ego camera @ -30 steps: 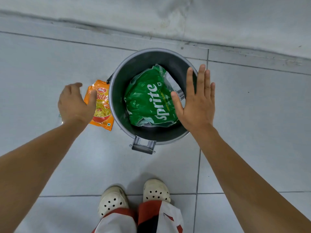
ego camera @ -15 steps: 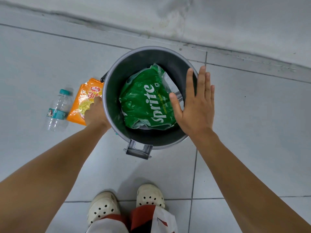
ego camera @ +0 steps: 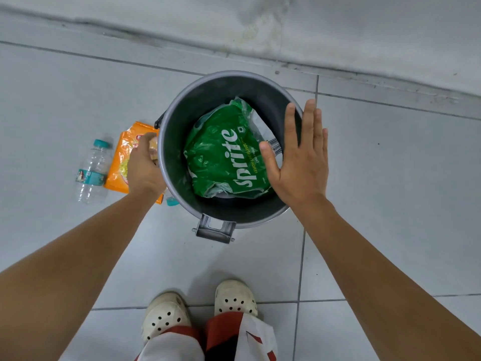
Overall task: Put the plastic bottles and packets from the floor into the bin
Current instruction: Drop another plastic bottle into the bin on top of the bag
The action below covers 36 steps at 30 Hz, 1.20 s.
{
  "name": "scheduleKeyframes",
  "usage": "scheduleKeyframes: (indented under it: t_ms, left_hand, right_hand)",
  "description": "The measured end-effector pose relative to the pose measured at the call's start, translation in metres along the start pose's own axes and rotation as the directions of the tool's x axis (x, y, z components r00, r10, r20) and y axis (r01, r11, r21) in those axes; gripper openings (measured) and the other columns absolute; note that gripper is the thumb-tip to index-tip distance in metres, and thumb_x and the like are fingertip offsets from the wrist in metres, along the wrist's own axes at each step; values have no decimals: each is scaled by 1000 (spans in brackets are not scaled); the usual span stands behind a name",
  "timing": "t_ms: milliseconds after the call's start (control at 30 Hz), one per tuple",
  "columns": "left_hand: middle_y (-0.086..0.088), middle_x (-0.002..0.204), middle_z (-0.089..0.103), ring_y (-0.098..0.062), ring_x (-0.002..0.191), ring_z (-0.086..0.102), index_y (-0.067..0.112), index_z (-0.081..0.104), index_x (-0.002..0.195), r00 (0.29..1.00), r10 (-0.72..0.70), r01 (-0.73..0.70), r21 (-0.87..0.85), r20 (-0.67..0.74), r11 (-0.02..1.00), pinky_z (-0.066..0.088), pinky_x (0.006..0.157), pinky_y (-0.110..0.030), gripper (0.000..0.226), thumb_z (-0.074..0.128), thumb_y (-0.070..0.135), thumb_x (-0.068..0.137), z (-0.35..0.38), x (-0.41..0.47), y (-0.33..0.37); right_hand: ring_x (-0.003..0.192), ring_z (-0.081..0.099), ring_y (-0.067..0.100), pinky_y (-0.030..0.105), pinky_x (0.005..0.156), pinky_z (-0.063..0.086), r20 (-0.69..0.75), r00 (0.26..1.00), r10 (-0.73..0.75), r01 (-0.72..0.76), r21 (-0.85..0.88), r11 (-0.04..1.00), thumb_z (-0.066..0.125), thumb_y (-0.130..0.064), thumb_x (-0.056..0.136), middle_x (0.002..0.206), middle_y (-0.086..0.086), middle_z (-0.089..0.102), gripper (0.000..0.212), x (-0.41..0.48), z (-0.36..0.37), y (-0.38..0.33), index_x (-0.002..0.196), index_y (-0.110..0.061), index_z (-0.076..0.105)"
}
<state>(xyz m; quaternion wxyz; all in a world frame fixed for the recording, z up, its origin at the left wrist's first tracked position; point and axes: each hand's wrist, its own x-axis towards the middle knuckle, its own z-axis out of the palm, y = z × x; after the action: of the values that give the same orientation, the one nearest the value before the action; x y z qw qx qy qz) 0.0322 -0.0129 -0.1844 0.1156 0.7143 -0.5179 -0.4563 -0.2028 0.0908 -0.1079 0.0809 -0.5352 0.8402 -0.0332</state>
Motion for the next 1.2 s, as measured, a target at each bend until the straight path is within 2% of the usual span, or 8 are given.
scheduleKeyframes:
  t_ms: [167,300,500,667,833,933,1033,1200]
  left_hand:
    - [18,85,54,5,72,54,28,55,119,947,116,-207,-296,-299,932,46,69,-14,44,60,26,75,-24,-14,33]
    - [31,94,60,-2,85,58,29,51,117,857,287,-440,-316,-428,841,46,70,-27,51,50,10,69,-53,-25,74]
    - [21,92,61,3,76,58,23,49,124,864,455,-502,-316,-215,805,43,61,-12,56,53,13,69,-41,-63,102]
    - [-5,116,61,-19,94,58,23,41,141,822,556,-569,175,119,804,51,76,-34,70,66,39,77,-9,-86,101]
    - [1,114,60,-28,100,55,15,56,123,744,644,-618,180,-180,765,47,83,-38,45,60,35,83,-30,-66,94]
    - [14,106,54,-15,96,53,18,59,115,835,426,-443,34,-348,896,50,87,-46,36,58,35,83,-47,-26,69]
    - [-11,122,55,-27,115,51,5,54,124,937,201,-158,168,-285,973,41,103,-45,50,58,36,85,-58,15,25]
    - [-24,148,32,-45,136,29,5,35,140,987,95,-1,598,-127,802,32,107,-60,67,67,25,85,-84,46,-39]
  right_hand:
    - [149,3,32,48,121,9,11,1000,2,-2,8,1000,24,-60,96,161,16,4,74,0,0,0,153,-18,5]
    - [148,4,32,48,120,8,14,1000,6,-6,38,999,30,-57,96,161,16,6,73,0,-2,-1,153,-16,9]
    - [148,3,33,49,121,10,17,1000,6,-7,41,999,35,-55,96,161,16,7,73,0,-3,-2,153,-16,11]
    - [148,3,33,49,121,11,19,1000,5,-6,58,998,34,-55,97,161,16,7,73,0,-2,-2,153,-16,11]
    - [148,4,32,48,120,11,10,1000,2,-2,58,998,34,-56,96,161,16,7,73,0,-2,-1,153,-16,12]
    - [148,5,32,48,120,12,4,1000,6,-6,56,998,34,-56,96,161,16,8,73,0,-1,0,153,-16,13]
    - [148,6,32,48,120,12,7,1000,11,-11,46,999,30,-58,95,161,15,8,73,0,-1,-1,153,-16,12]
    - [148,5,32,48,121,11,9,1000,8,-8,58,998,30,-57,96,161,16,8,73,0,-3,-1,153,-16,12]
